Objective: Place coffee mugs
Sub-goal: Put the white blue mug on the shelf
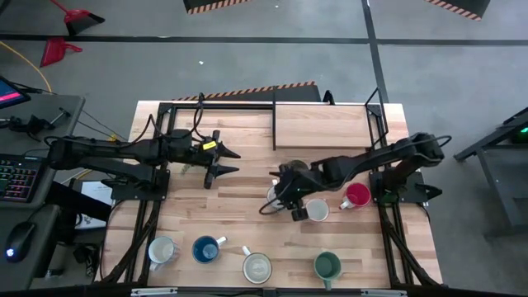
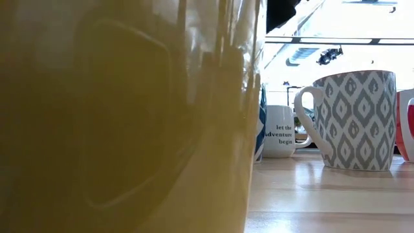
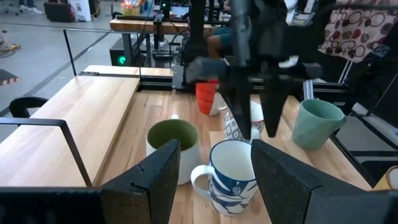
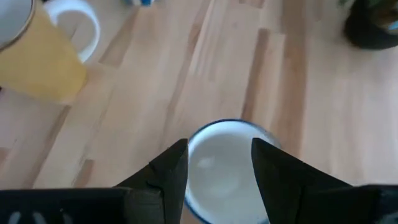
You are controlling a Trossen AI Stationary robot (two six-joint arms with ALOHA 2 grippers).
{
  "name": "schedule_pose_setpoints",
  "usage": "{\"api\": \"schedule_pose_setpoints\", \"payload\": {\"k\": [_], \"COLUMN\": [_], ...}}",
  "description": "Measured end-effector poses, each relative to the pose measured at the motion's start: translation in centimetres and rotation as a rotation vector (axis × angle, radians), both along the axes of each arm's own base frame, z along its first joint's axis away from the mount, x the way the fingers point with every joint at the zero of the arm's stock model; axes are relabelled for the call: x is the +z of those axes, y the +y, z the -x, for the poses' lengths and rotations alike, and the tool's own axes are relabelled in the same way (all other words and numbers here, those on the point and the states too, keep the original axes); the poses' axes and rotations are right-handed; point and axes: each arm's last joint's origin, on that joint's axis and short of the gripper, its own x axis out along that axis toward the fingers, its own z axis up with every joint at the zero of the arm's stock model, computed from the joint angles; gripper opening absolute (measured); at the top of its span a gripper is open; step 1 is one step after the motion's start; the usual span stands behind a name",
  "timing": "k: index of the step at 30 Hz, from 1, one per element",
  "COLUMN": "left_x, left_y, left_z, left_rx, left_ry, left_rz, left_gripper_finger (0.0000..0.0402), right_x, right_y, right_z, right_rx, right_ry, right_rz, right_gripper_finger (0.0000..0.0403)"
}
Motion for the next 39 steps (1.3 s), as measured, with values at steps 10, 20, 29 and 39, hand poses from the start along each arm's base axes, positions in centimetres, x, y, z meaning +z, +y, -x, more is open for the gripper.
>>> {"api": "schedule_pose_setpoints", "payload": {"k": [10,20,29,39], "left_x": [0.0,0.0,0.0,-0.2], "left_y": [0.0,0.0,0.0,0.0], "left_z": [0.0,0.0,0.0,0.1], "left_rx": [-0.001,-0.003,-0.003,-0.003], "left_ry": [-0.001,0.000,0.000,0.025], "left_rz": [0.001,0.001,0.001,0.004], "left_gripper_finger": [0.0186,0.0186,0.0186,0.0186], "right_x": [-3.1,-6.0,-6.6,-7.9], "right_y": [1.6,1.9,1.9,1.8], "right_z": [-1.2,-2.2,-2.7,-3.2], "right_rx": [-0.014,-0.039,-0.054,-0.085], "right_ry": [0.083,0.157,0.137,0.163], "right_rz": [-0.020,-0.006,0.010,-0.025], "right_gripper_finger": [0.0158,0.0158,0.0158,0.0117]}}
